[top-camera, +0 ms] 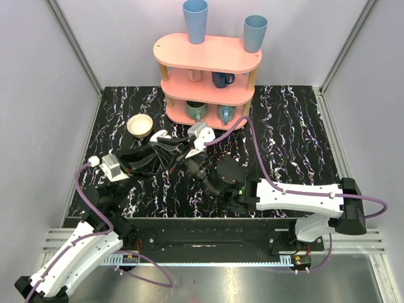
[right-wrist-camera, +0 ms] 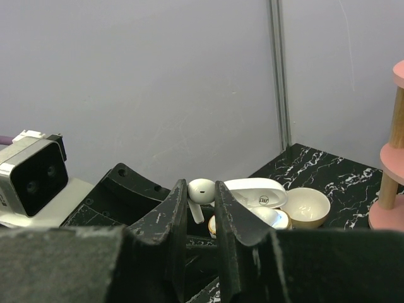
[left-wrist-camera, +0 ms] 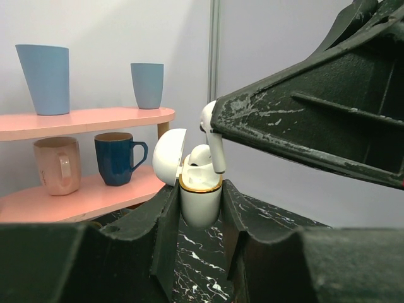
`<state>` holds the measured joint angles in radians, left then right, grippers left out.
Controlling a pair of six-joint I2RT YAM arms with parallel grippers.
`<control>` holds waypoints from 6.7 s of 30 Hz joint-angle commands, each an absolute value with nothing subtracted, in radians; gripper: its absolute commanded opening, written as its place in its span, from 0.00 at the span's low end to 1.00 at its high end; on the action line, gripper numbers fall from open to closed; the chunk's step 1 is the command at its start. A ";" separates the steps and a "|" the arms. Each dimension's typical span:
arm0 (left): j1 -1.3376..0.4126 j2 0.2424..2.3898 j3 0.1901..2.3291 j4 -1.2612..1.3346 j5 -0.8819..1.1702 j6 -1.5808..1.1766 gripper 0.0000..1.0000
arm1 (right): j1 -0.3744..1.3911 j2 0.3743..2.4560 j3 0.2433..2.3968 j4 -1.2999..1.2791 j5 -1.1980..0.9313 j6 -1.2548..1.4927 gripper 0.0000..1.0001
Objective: Insert the wireless bluetooth earbuds into the charging case
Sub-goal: Insert the left earbud into the left side groove of the charging case, then close the charging case with the earbuds.
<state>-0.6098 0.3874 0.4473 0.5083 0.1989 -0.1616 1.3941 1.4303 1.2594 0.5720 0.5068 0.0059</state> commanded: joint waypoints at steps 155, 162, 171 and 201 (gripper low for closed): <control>-0.615 0.331 0.517 0.428 0.314 -0.061 0.00 | 1.221 1.471 1.672 -0.132 0.526 0.077 0.59; -0.615 0.359 0.560 0.364 0.388 -0.037 0.00 | 1.172 1.494 1.735 -0.271 0.424 0.152 0.60; -0.615 0.383 0.592 0.305 0.457 -0.034 0.00 | 1.151 1.523 1.758 -0.333 0.385 0.195 0.62; -0.615 0.385 0.581 0.313 0.367 -0.031 0.00 | 1.141 1.436 1.667 -0.411 0.261 0.262 0.61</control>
